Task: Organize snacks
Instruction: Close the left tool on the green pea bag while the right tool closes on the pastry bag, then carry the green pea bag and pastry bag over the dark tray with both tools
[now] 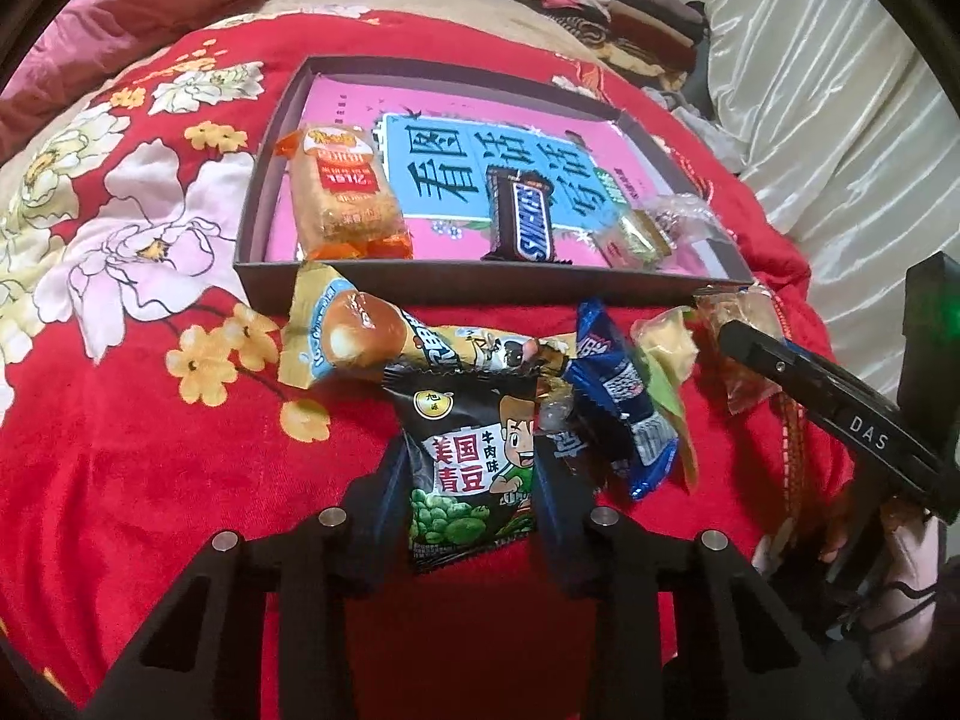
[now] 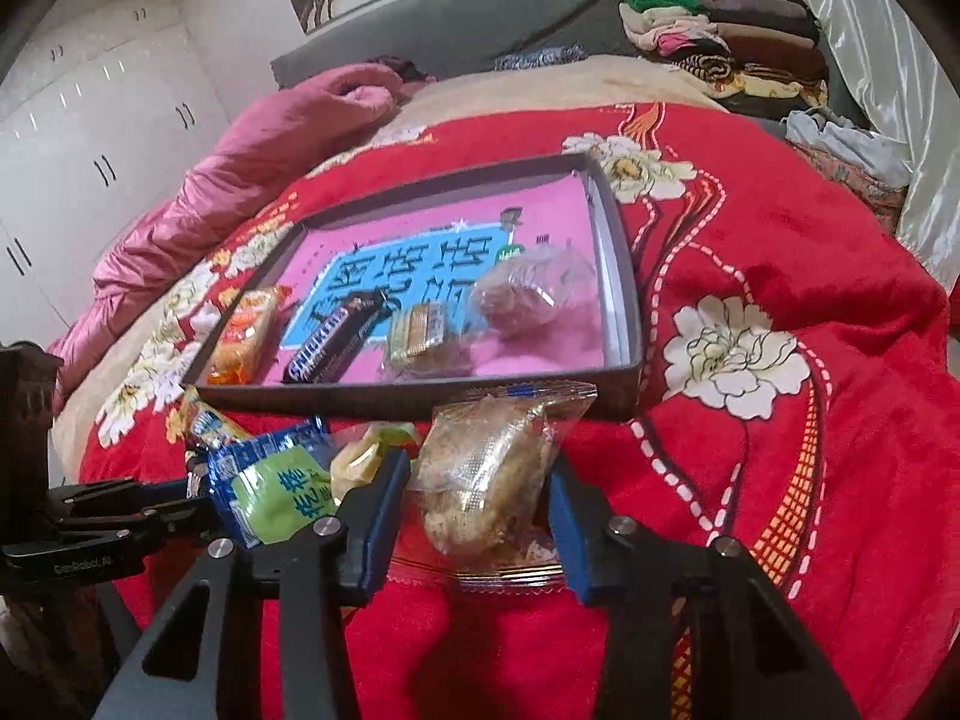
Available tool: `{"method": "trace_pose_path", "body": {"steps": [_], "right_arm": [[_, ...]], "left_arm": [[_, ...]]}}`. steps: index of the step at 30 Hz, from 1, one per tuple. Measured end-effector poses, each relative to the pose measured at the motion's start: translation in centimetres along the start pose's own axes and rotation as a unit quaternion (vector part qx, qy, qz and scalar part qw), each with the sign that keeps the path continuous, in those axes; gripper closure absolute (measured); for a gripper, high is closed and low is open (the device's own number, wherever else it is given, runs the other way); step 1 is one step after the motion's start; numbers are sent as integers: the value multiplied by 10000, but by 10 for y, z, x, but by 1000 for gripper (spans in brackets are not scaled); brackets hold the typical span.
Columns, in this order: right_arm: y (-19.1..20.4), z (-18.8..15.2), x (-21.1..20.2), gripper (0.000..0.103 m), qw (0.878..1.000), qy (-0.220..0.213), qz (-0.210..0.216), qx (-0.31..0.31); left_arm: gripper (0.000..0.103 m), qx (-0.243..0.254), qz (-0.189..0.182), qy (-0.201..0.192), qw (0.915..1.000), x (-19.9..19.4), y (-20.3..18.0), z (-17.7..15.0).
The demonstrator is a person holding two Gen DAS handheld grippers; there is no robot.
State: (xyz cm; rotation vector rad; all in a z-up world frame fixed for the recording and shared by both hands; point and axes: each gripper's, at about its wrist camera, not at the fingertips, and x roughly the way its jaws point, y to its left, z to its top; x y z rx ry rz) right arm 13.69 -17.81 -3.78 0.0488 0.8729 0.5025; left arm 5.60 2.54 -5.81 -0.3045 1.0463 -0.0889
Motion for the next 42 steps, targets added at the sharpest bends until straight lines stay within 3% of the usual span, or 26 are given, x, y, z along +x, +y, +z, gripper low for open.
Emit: {"method": "trace_pose_path", "body": {"steps": [10, 20, 29, 42], "right_arm": [[7, 7, -27, 58, 9977, -629, 221, -139], [14, 25, -30, 58, 9934, -1031, 413, -284], [19, 40, -14, 58, 9924, -1052, 527, -372], [19, 53, 17, 58, 9948, -795, 152, -612]], "left_arm": [[64, -30, -160, -294, 9994, -36, 1, 6], [64, -159, -100, -677, 9975, -51, 10, 36], [64, -117, 41, -858, 9962, -39, 6, 69], [64, -95, 227, -737, 9970, -5, -1, 89]]}}
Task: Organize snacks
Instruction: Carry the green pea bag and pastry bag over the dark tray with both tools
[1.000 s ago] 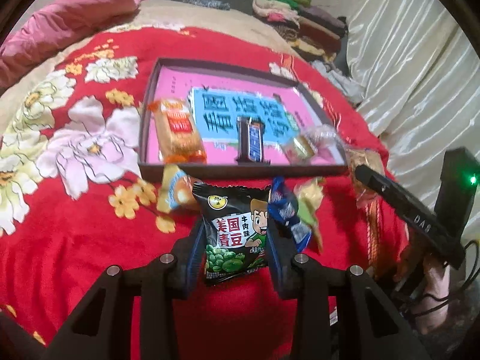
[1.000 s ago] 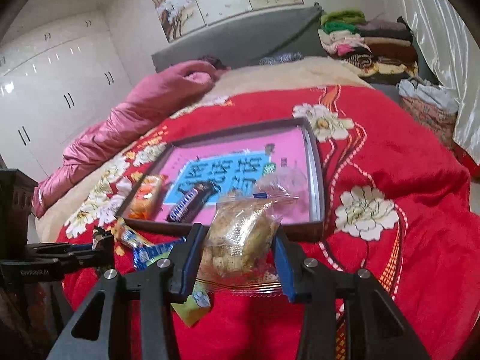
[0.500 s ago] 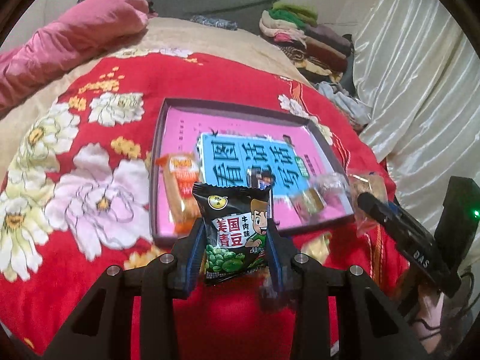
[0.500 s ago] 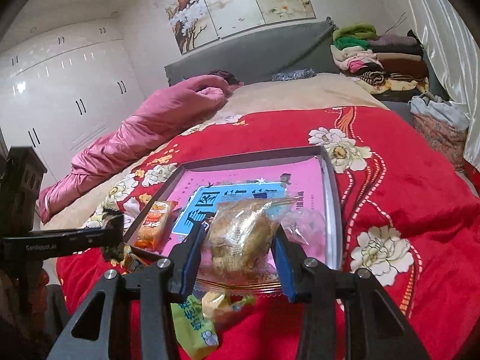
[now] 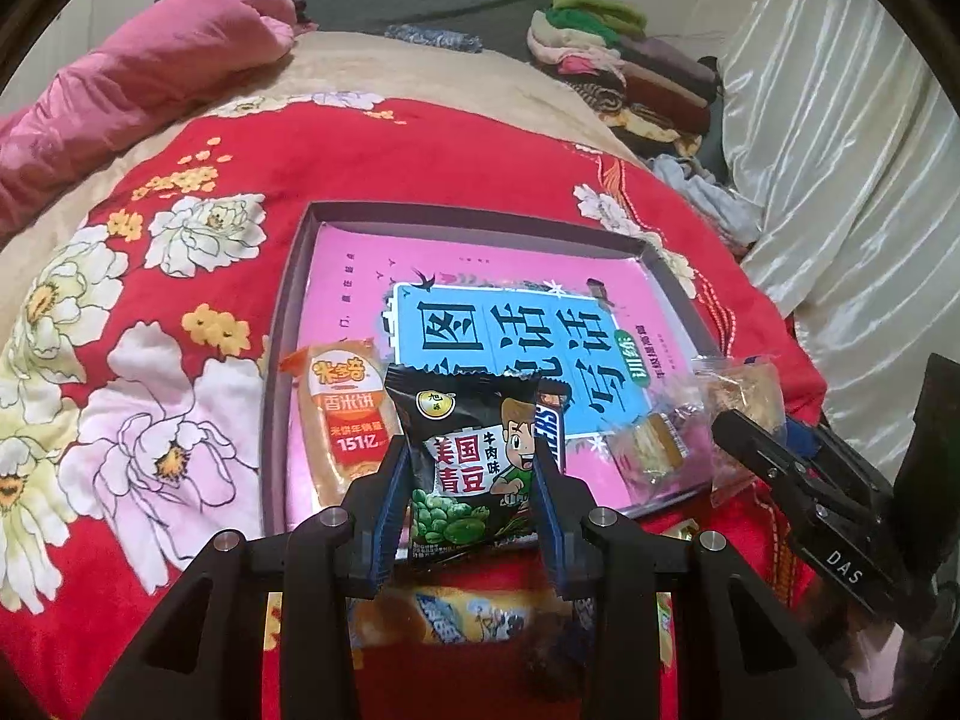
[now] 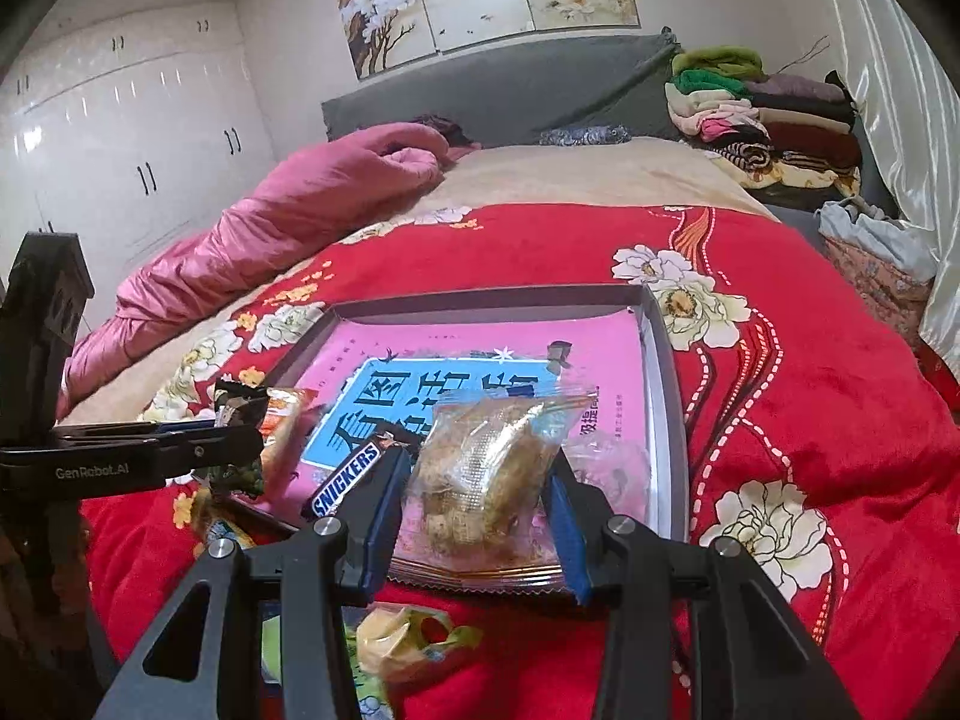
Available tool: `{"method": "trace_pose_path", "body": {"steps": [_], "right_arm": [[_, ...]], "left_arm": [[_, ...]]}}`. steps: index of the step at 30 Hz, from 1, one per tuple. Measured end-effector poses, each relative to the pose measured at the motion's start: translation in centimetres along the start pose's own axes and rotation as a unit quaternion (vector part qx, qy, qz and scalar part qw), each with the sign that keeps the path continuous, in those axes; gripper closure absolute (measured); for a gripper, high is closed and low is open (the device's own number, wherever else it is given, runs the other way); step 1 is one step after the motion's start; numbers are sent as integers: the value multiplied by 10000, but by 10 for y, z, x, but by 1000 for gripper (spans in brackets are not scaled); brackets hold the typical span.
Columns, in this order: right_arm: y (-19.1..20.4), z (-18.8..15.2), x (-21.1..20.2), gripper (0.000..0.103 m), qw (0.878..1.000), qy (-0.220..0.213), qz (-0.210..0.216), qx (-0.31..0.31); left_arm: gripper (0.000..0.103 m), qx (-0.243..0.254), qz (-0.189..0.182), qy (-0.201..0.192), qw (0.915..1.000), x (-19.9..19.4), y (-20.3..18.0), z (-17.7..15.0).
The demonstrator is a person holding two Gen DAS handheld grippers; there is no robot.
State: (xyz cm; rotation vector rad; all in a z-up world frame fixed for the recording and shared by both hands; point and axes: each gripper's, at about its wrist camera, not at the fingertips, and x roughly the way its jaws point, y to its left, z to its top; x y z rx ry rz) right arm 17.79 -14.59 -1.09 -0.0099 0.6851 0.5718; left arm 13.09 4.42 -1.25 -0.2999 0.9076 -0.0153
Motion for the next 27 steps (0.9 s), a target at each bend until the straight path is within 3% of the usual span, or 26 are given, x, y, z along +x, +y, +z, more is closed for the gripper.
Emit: {"method": "trace_pose_path", "body": {"steps": [27], "right_arm": [[-5, 0, 20, 57, 9997, 224, -64, 9]], "left_arm": [[63, 14, 201, 192, 9996, 31, -7, 2]]}}
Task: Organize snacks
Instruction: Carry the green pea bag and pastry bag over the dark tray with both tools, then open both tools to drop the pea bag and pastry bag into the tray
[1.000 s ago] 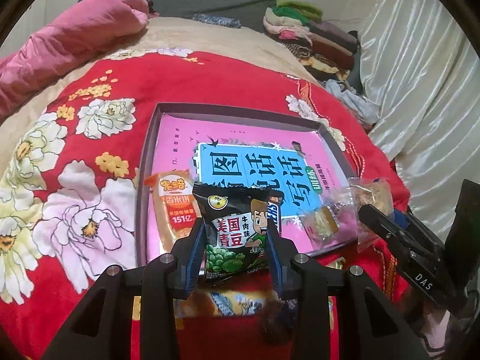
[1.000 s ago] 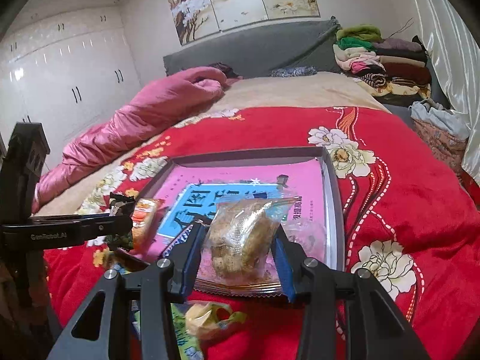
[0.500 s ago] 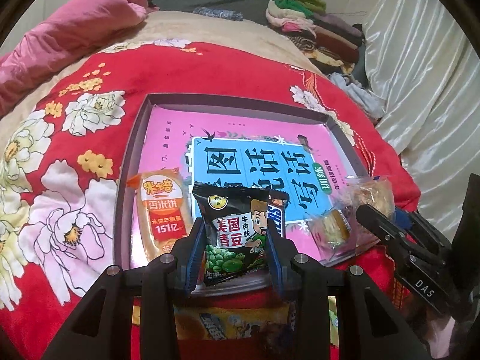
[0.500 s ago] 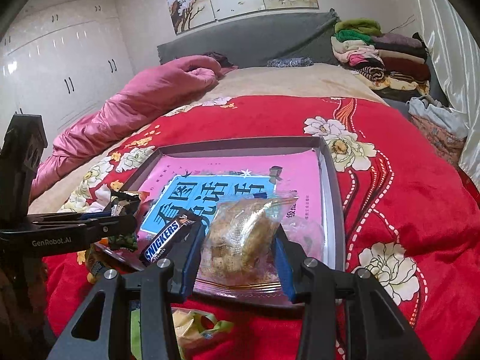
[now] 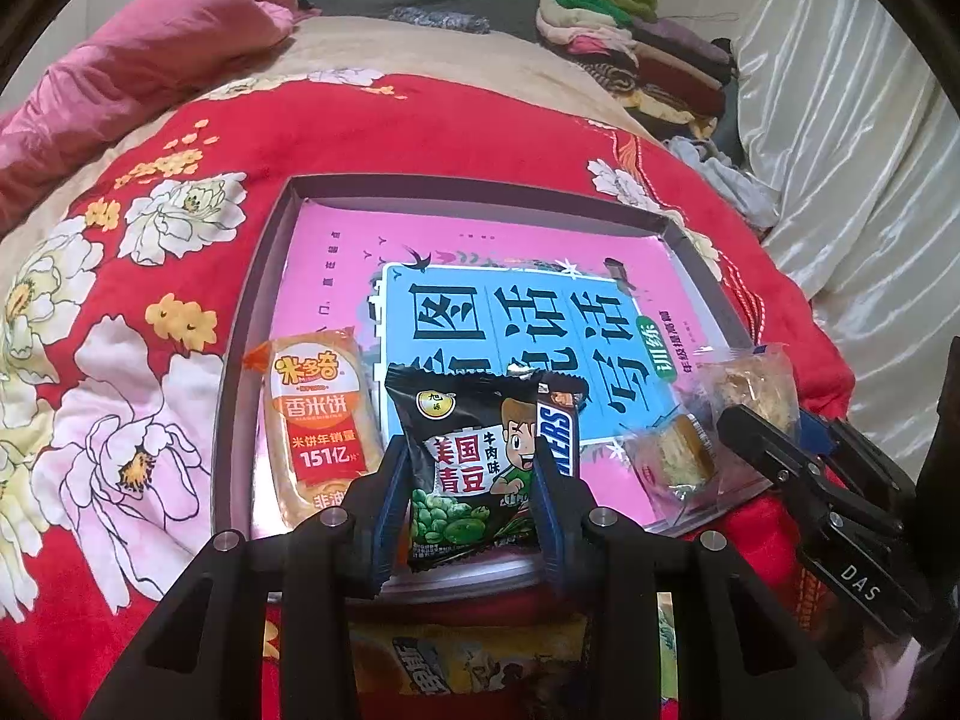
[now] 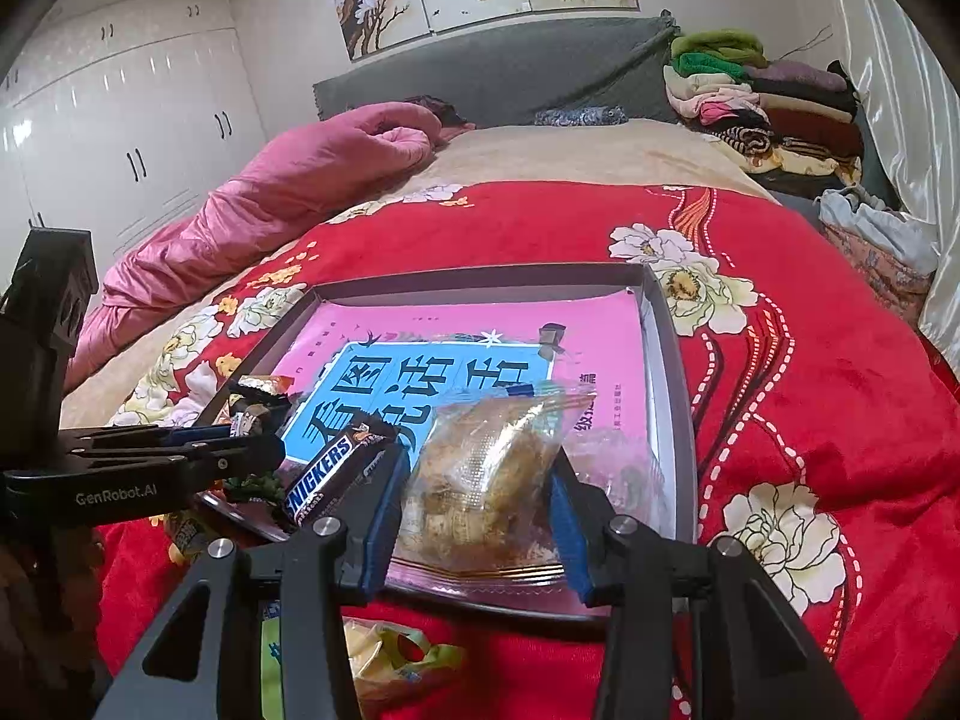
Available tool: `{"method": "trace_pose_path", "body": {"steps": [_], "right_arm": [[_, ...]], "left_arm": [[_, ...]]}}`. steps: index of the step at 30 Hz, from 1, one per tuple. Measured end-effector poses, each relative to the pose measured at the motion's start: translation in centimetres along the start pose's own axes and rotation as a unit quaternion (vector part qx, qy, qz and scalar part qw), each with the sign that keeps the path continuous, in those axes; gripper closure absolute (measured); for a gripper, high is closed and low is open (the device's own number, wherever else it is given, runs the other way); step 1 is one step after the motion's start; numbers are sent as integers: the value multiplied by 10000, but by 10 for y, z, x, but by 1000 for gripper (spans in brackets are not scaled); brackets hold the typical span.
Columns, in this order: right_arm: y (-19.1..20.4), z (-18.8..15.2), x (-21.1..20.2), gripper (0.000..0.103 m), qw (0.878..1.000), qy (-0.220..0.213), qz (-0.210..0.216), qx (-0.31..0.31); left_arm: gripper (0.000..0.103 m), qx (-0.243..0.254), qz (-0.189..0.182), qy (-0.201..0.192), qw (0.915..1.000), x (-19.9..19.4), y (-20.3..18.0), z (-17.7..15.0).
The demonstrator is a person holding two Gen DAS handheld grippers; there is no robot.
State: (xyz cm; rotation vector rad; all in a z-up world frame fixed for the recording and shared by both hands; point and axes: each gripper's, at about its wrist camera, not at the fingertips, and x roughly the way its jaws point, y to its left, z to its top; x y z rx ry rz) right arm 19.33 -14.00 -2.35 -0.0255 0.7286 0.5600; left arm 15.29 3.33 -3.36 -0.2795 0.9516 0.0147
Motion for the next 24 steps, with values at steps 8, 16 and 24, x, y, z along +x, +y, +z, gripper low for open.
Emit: {"method": "trace_pose_path", "body": {"steps": [8, 16, 24], "right_arm": [[0, 1, -2, 57, 10000, -12, 17, 41], [-1, 2, -5, 57, 10000, -70, 11, 66], [-2, 3, -8, 52, 9999, -142, -8, 73]], "left_arm": [[63, -28, 3, 27, 10000, 0, 1, 1], [59, -104, -14, 71, 9999, 0, 4, 1], [50, -99, -35, 20, 9999, -6, 3, 2]]}}
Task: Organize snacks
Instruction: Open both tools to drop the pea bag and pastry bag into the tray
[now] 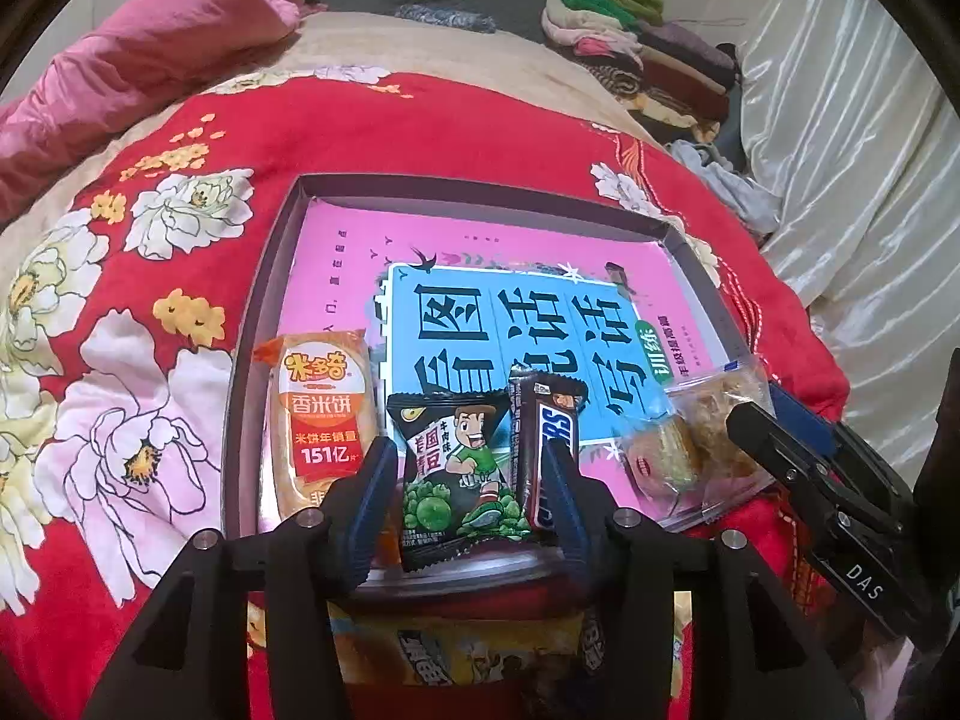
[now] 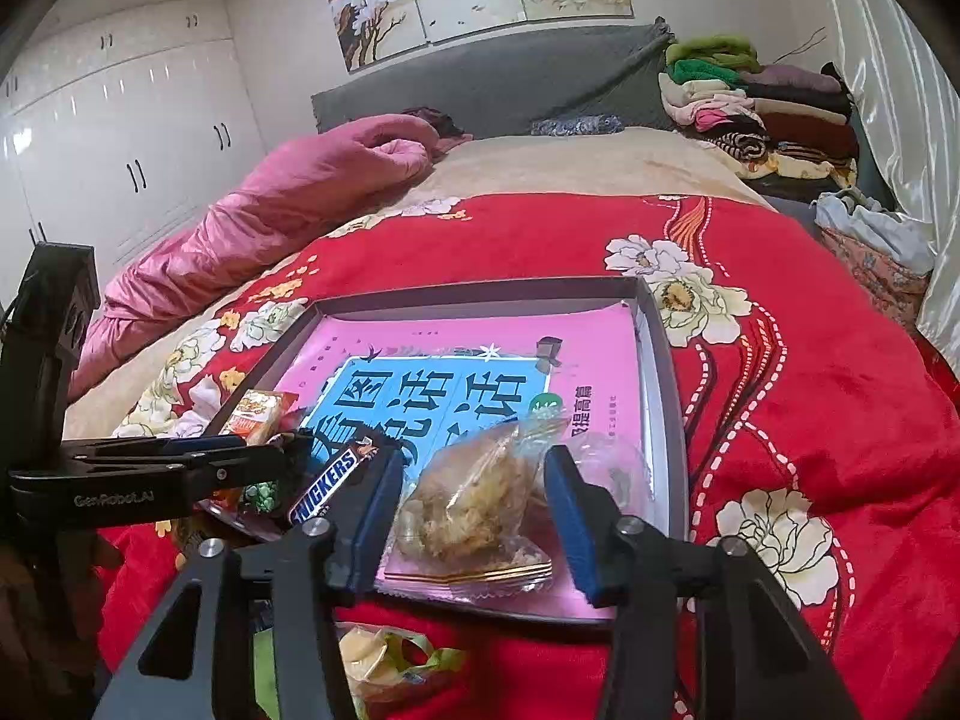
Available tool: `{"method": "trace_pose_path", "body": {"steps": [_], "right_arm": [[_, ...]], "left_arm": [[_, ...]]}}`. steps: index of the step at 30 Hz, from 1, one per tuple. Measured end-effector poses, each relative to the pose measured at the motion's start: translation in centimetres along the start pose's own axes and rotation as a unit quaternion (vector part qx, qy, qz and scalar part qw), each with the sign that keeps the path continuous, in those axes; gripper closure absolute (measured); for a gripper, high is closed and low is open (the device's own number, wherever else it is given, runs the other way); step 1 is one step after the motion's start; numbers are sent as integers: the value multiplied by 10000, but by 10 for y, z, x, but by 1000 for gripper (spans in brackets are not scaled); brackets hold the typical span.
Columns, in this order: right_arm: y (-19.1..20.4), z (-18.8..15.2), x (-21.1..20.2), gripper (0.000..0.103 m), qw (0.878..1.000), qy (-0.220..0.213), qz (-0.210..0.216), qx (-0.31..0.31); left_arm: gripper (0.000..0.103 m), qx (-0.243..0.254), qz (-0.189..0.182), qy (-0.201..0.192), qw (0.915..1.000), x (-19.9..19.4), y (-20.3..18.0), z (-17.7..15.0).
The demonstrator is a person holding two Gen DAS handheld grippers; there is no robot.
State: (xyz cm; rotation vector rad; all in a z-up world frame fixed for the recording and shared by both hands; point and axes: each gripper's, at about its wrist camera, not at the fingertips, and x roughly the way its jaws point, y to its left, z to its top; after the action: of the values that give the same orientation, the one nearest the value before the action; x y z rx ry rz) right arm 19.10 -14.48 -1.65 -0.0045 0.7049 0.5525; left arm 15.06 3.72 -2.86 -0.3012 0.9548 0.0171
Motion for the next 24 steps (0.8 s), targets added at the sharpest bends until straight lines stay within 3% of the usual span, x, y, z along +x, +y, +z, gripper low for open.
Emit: {"method": "trace_pose_path", "body": {"steps": [6, 14, 18, 24], "right_arm": [[-2, 1, -2, 48, 10000, -45, -31, 40], [-7, 3, -8, 43, 9998, -146, -53, 127], [-11, 4, -14, 42, 9994, -262, -28, 210], [-13, 4, -22, 40, 9991, -351, -70, 236]], "left_arm": [[43, -17, 0, -43, 10000, -5, 2, -1], [42, -131, -82, -111, 9998, -14, 8, -3], [31, -169, -97, -156, 9997, -21, 11, -5], [31, -205, -65, -208, 9996, -31, 18, -11]]}}
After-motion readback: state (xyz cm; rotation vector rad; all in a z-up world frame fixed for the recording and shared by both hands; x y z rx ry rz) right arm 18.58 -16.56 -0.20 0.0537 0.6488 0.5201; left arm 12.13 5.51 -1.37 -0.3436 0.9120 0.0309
